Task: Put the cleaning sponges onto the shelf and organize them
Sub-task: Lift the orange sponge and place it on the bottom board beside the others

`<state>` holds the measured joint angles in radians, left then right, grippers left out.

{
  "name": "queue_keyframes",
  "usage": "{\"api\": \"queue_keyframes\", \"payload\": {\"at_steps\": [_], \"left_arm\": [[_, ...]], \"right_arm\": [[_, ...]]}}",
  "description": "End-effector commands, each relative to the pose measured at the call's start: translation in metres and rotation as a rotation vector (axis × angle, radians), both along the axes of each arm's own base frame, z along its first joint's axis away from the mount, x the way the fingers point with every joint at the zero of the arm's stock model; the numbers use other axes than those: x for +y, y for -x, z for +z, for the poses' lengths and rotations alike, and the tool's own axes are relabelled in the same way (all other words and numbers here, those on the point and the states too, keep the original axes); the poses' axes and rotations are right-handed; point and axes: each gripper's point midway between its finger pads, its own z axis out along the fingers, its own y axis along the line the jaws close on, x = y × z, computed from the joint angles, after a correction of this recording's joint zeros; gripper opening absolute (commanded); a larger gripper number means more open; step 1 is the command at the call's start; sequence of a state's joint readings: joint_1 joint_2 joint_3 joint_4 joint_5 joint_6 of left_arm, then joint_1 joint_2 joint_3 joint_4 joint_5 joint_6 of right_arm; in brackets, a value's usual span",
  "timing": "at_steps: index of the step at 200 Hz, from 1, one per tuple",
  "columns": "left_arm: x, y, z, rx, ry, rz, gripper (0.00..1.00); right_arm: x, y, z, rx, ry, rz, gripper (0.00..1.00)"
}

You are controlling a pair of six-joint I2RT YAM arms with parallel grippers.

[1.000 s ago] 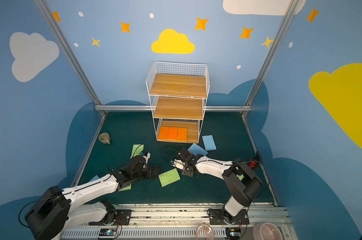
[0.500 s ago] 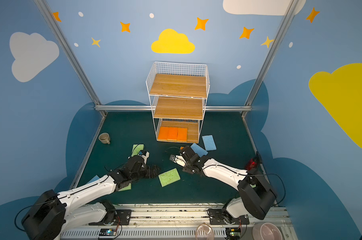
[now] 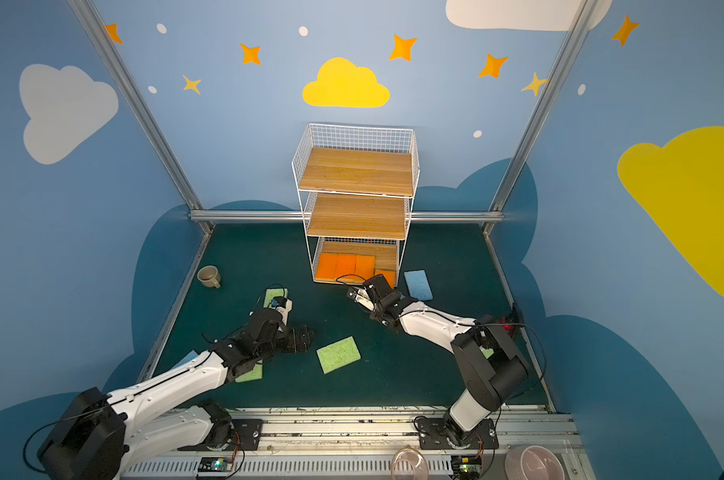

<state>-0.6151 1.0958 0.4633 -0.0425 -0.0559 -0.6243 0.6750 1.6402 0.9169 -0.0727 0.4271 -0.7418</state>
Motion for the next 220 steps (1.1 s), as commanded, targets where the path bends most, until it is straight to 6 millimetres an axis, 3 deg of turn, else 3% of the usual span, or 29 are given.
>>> {"api": "queue_keyframes", "payload": {"at_steps": [1, 85, 220], "left_arm": [[-0.002, -0.002, 0.0, -0.014, 0.014, -0.01, 0.98], [-0.001, -0.006, -0.004, -0.015, 0.008, -0.014, 0.98], [0.003, -0.011, -0.018, 0.022, 0.004, 0.006, 0.98]], "right_arm": [[0.009, -0.026, 0.021, -0.098, -0.03, 0.015, 0.0], [0.007, -0.049, 0.005, -0.082, 0.006, 0.066, 0.0], [0.003, -0.079, -0.002, -0.07, -0.025, 0.115, 0.0]]}}
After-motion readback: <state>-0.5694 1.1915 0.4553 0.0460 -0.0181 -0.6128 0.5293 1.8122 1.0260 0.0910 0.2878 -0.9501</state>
